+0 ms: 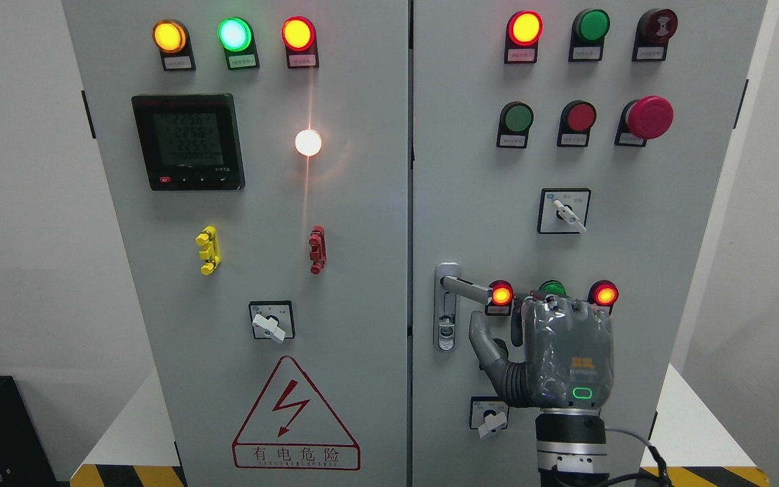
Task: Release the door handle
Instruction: 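Open the right hand and pull it away from the handle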
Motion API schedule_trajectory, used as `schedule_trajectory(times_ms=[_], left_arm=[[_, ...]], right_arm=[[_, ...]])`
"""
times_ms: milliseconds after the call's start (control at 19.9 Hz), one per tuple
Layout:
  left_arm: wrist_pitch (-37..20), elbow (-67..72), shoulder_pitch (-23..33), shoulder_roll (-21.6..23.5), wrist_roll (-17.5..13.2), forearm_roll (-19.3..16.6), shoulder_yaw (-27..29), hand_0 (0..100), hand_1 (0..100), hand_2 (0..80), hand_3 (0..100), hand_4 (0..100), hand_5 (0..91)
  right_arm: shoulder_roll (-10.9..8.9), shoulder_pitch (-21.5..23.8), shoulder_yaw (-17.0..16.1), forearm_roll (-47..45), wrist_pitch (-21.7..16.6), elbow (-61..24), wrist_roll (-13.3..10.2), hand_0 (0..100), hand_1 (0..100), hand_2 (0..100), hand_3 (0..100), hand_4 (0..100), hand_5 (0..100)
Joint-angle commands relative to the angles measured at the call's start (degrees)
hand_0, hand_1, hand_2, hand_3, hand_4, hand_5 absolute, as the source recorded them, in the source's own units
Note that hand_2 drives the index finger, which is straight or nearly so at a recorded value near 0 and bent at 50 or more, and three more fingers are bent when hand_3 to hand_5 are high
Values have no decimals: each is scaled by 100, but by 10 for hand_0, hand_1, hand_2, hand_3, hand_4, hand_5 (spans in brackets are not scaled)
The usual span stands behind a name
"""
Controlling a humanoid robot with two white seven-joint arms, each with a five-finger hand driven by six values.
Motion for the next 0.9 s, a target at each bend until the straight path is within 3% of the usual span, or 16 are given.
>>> schedule_trajectory(times_ms=[0,251,451,702,853], left_arm=[[1,0,0,0,-3,0,0,120,556,0,0,0,0],[1,0,0,0,-3,0,0,120,556,0,0,0,0],[1,0,0,0,-3,0,0,120,556,0,0,0,0],[1,0,0,0,-3,0,0,120,556,0,0,0,0],[1,0,0,0,-3,0,0,120,556,0,0,0,0]], right_arm=[[-74,283,18,-133,-81,-233,-102,436,395,861,1000,981,1000],[-408,635,-35,-475,-405,-418,-251,439,395,714,917,898,949],[-566,899,-430,-784,-1073,-505,-673,439,395,606,830,840,884],[-716,1136,-764,-1231,-1802,-576,-797,435,389,470,714,701,739],[-769,1207,-817,-1320,-2023,-637,-814,446,346,245,453,499,539]])
